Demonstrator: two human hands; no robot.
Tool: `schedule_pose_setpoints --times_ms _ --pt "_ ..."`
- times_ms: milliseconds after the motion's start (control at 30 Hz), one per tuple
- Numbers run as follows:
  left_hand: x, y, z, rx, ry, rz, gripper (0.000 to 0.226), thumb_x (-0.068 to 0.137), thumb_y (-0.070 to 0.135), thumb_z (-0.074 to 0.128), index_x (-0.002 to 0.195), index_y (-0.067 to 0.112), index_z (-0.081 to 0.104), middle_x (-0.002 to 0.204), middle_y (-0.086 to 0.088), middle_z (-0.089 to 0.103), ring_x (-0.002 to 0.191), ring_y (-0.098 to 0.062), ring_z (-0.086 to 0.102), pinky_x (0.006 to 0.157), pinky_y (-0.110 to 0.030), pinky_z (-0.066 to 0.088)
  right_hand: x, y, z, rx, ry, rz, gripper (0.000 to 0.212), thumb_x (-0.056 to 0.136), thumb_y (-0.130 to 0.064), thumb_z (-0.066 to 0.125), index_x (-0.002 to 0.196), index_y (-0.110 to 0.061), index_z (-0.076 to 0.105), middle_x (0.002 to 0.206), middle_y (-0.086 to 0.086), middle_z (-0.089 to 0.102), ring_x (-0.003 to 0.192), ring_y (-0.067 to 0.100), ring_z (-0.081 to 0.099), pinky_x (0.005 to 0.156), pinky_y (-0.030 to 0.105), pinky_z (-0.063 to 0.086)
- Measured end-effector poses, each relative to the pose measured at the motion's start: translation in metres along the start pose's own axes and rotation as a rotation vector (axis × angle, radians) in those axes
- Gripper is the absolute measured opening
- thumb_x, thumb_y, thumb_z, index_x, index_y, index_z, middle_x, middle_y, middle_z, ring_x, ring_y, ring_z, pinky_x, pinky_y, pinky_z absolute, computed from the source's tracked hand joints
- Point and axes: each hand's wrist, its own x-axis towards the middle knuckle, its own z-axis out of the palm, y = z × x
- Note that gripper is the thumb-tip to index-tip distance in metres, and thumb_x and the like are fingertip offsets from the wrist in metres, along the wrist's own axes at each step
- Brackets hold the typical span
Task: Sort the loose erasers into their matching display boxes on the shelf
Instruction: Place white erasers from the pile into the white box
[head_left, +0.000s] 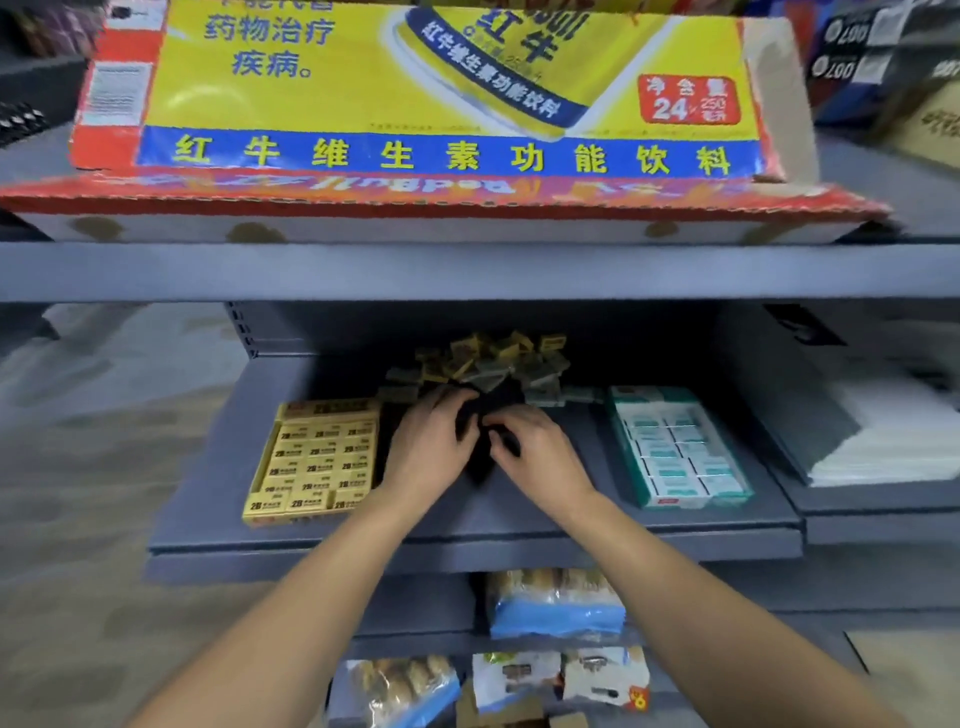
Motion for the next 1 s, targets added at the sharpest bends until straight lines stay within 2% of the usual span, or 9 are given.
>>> schedule_pose_setpoints --times_ms 167,300,433,500,633,767,933,1000 --pt "0.014 0.017 0.023 -0.024 -0.075 0.004 0.032 0.096 0.024 0.052 0.127 0.020 0.058 0.125 -0.003 0.062 0.111 -0.020 0.057 0.082 -0.020 0.040 0.005 0.032 -0.016 -0.188 0.023 0.123 0.018 0.089 -0.010 0.058 0.102 -0.010 0.071 0.101 0.011 0.070 0.093 0.030 0.062 0.075 0.038 0.052" --pt "0.022 0.021 0.033 -0.046 -0.106 -0.008 0.035 0.097 0.028 0.051 0.131 0.020 0.055 0.129 -0.003 0.060 0.114 -0.019 0.056 0.090 -0.026 0.046 0.019 0.051 -0.016 -0.527 -0.087 0.242 0.022 0.073 -0.011 0.071 0.096 -0.008 0.072 0.093 0.016 0.070 0.083 0.034 0.066 0.069 0.036 0.055" --pt "0.025 0.021 0.037 -0.042 -0.113 -0.022 0.035 0.097 0.029 0.050 0.132 0.021 0.055 0.128 -0.002 0.060 0.115 -0.019 0.056 0.089 -0.027 0.047 0.019 0.059 -0.010 -0.703 -0.162 0.215 0.027 0.074 -0.014 0.068 0.101 -0.014 0.072 0.100 0.010 0.071 0.093 0.025 0.067 0.080 0.029 0.051" --pt "0.026 0.019 0.037 -0.041 -0.115 -0.032 0.035 0.097 0.029 0.051 0.131 0.021 0.055 0.127 -0.003 0.061 0.114 -0.019 0.057 0.089 -0.029 0.048 0.019 0.059 -0.012 -0.739 -0.162 0.196 0.025 0.072 -0.014 0.071 0.097 -0.018 0.073 0.094 0.007 0.072 0.088 0.022 0.067 0.078 0.027 0.050" --pt "0.024 0.013 0.037 -0.038 -0.115 -0.045 0.036 0.095 0.027 0.054 0.130 0.019 0.056 0.130 -0.003 0.059 0.117 -0.019 0.055 0.093 -0.030 0.048 0.022 0.061 -0.014 -0.506 -0.153 0.162 0.025 0.067 0.002 0.071 0.088 -0.010 0.073 0.084 0.015 0.070 0.078 0.034 0.066 0.068 0.031 0.051" --pt "0.015 0.008 0.037 -0.037 -0.112 -0.063 0.038 0.093 0.025 0.059 0.130 0.019 0.057 0.130 -0.002 0.057 0.116 -0.019 0.055 0.092 -0.029 0.048 0.019 0.054 -0.018 -0.285 -0.129 0.158 0.023 0.081 0.000 0.058 0.100 -0.005 0.070 0.102 0.017 0.068 0.096 0.035 0.062 0.080 0.034 0.049" --pt "0.008 0.006 0.035 -0.048 -0.102 -0.069 0.044 0.089 0.023 0.066 0.131 0.017 0.056 0.130 -0.002 0.055 0.116 -0.019 0.054 0.092 -0.025 0.045 0.008 0.042 -0.021 -0.112 0.009 -0.003 0.023 0.077 0.003 0.068 0.099 -0.005 0.070 0.102 0.012 0.069 0.096 0.031 0.063 0.083 0.034 0.050" --pt "0.006 0.006 0.033 -0.063 -0.090 -0.063 0.042 0.089 0.020 0.066 0.129 0.016 0.058 0.128 -0.001 0.056 0.114 -0.018 0.055 0.089 -0.020 0.041 0.004 0.037 -0.021 -0.073 0.080 -0.063 0.023 0.076 0.003 0.071 0.098 -0.004 0.070 0.102 0.010 0.070 0.097 0.027 0.063 0.087 0.029 0.047"
